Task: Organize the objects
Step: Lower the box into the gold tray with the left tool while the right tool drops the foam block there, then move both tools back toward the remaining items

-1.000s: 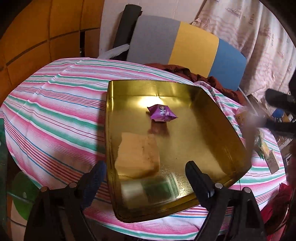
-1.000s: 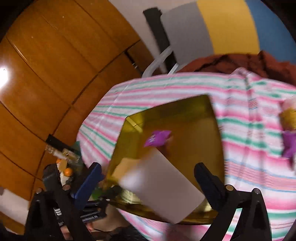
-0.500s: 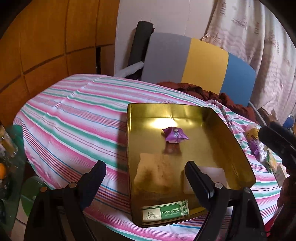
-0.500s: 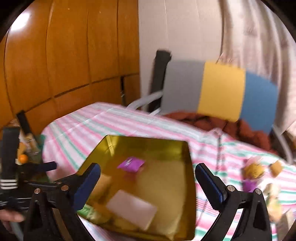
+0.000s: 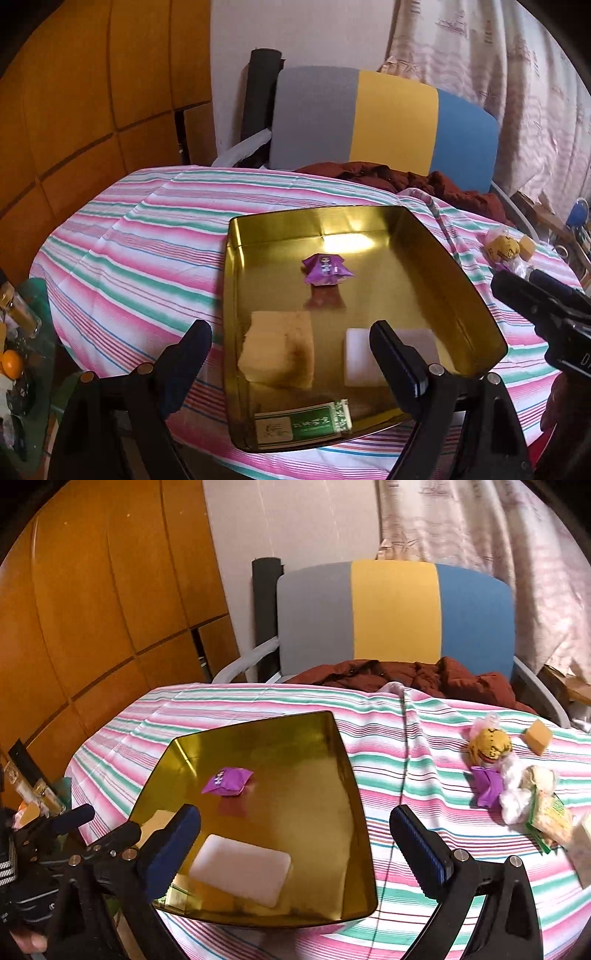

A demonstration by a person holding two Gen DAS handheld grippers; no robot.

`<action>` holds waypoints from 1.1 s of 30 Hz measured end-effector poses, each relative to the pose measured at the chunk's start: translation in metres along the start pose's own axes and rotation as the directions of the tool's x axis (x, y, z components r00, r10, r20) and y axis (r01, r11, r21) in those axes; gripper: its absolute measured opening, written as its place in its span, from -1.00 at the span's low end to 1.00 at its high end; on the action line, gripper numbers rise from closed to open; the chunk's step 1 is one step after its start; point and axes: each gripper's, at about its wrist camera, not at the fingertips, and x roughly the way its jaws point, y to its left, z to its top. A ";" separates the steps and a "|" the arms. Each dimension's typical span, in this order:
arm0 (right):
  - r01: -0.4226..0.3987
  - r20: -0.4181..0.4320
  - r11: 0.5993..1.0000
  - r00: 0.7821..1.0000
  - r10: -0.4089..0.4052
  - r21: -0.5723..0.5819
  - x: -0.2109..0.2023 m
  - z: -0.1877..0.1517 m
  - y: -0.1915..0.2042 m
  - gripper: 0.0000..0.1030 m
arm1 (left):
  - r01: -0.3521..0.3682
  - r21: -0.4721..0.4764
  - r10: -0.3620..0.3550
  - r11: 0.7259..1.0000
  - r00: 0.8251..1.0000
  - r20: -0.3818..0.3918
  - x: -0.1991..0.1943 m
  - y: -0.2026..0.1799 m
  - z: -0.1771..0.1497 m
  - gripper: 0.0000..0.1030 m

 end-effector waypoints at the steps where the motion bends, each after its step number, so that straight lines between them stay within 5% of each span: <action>1: 0.001 0.000 1.000 1.000 -0.001 0.008 -0.001 0.000 -0.003 0.99 | 0.000 0.008 0.000 1.000 1.000 0.000 0.000 -0.002 0.000 0.73; 22: 0.109 -0.014 0.977 0.994 -0.108 0.185 -0.011 0.002 -0.076 0.99 | 0.158 0.073 -0.156 0.985 0.987 -0.021 0.005 -0.049 0.010 0.72; 33: 0.222 -0.042 0.880 0.973 -0.225 0.421 -0.044 0.010 -0.188 0.99 | 0.297 0.134 -0.296 0.945 0.955 -0.030 0.011 -0.104 0.038 0.72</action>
